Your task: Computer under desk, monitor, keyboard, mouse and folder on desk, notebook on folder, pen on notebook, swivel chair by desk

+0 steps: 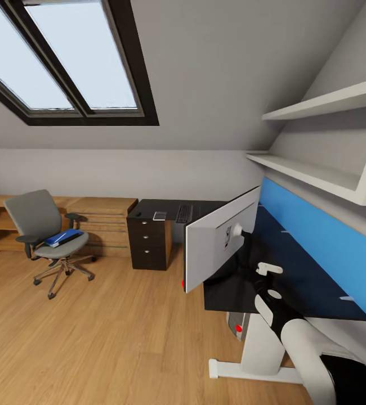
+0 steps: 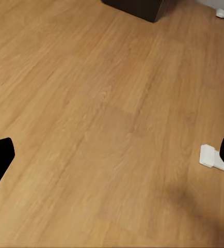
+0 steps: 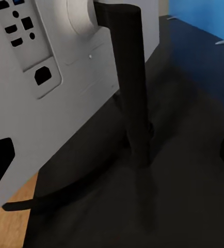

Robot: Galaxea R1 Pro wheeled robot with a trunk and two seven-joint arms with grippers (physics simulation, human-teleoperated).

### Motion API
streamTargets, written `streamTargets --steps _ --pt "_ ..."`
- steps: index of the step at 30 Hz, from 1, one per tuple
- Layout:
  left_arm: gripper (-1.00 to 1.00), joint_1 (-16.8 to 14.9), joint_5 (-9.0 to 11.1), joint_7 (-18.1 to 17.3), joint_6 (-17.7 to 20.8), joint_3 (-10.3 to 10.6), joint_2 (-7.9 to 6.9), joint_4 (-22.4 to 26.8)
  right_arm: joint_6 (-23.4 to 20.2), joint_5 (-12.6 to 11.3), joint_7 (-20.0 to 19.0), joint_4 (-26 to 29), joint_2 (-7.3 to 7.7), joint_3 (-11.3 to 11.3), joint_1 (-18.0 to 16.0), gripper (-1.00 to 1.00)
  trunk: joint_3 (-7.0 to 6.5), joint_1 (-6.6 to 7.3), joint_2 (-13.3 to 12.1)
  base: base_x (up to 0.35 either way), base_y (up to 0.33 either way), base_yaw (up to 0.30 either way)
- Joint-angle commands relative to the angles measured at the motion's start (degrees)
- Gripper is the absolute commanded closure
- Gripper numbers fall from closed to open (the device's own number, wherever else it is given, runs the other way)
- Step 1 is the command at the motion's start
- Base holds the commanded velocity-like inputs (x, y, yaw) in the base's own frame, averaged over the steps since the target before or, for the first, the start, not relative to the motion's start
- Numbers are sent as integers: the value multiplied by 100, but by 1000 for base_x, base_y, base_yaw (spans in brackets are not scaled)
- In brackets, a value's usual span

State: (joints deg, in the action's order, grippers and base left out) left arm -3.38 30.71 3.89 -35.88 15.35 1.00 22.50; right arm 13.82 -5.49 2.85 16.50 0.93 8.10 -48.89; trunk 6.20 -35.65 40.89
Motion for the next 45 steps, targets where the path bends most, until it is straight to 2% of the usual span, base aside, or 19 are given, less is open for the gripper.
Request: streamTargets --steps 1,2,4,6,7,9,13,15,20,27,34,45 --pt "-100 -5 18 368 617 47 -7 538 24 -59 5 -10 -2 -20 -6 -100 10 -1 8 0 0 0" --pt "-100 -5 13 447 865 47 -8 729 24 -61 5 -11 -2 -18 -6 -100 10 -1 8 0 0 0" --pt "-100 -5 6 644 1814 47 -22 1532 24 -69 5 -13 -10 -17 -6 -100 10 -1 8 0 0 0" --pt "-100 -5 1 734 2472 47 -32 2278 24 -81 1 -19 -17 -18 -6 -100 10 -1 8 0 0 0" --pt "-100 -5 -2 757 2649 47 -32 2553 22 -85 3 -27 -19 -19 -6 -100 10 -1 8 0 0 0" --pt "-100 -5 -13 773 2795 41 -32 2794 19 -89 7 -53 -21 -19 -6 -100 10 -1 8 0 0 0" --pt "-100 -5 -19 768 2838 16 -82 2942 6 -92 12 -122 -22 -15 -6 -100 10 -1 8 0 0 0" --pt "-100 -5 -18 762 2723 19 -194 2962 7 -83 5 -150 -18 -12 -6 -100 10 -1 8 0 0 0" --pt "-100 -5 0 761 2407 27 -307 2829 28 -59 -8 -162 -1 -11 -6 -100 10 -1 8 20 0 0" --pt "-100 -5 -3 762 2321 45 -327 2751 525 -1 -13 -236 15 -18 -3 -100 10 -1 8 255 0 0" --pt "-100 -5 -9 758 2314 53 -319 2743 881 402 -2 -396 14 -19 -3 -100 10 -1 8 149 0 0" --pt "-100 -5 -13 763 2313 72 -303 2742 1508 498 9 -596 43 -19 2 -100 10 -1 8 13 0 0"
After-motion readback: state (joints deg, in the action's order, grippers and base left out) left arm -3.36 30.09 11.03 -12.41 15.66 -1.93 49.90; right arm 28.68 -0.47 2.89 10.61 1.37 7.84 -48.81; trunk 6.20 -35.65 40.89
